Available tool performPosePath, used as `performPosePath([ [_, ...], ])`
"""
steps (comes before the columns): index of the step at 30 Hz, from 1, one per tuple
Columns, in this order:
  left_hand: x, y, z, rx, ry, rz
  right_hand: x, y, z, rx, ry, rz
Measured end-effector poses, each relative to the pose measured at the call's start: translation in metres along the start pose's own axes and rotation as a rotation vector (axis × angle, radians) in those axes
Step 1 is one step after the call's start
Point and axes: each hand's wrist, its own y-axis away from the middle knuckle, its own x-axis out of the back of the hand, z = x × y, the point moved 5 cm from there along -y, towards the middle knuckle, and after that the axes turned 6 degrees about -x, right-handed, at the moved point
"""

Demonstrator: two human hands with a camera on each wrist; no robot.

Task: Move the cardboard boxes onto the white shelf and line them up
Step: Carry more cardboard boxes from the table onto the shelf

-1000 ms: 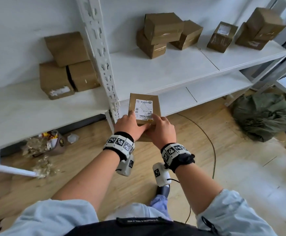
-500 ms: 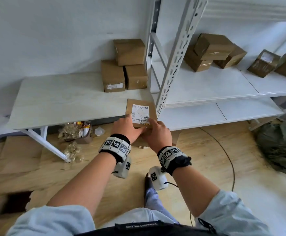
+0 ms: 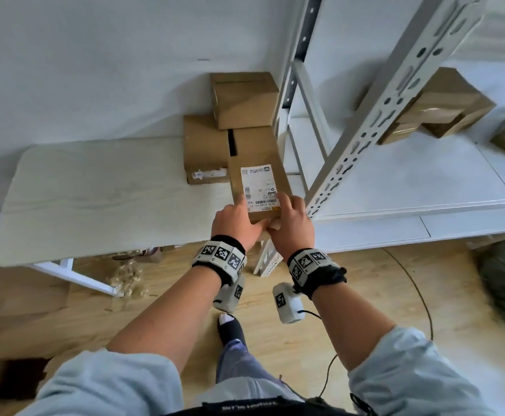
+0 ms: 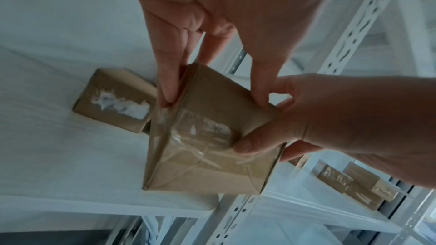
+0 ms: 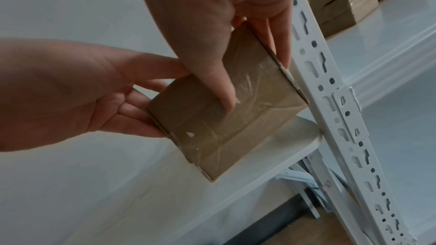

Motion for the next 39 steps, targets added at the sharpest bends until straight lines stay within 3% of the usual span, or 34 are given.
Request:
performPosePath([
  [6, -0.055, -0.052, -0.010, -0.006, -0.091, -0.186, -0.059, -0.054, 0.021, 0.005, 0.181, -0.140],
  [18, -0.057, -0.055, -0.014, -0.010, -0.164, -0.193, -0.059, -0.059, 0.022, 0.070, 0.153, -0.105],
  [28, -0.044, 0.030, 0.002, -0.102, -0.258, -0.122, -0.015, 0.041, 0.047, 0.047, 0.172, -0.071],
  [34, -0.046, 0.094, 0.054, -0.226, -0.199, -0.080, 0.035, 0.117, 0.102, -0.074, 0.191, 0.023],
  [39, -0.069, 0.124, 0.112, -0.338, -0.180, -0.124, 0.072, 0.155, 0.156, -0.184, 0.227, 0.044],
])
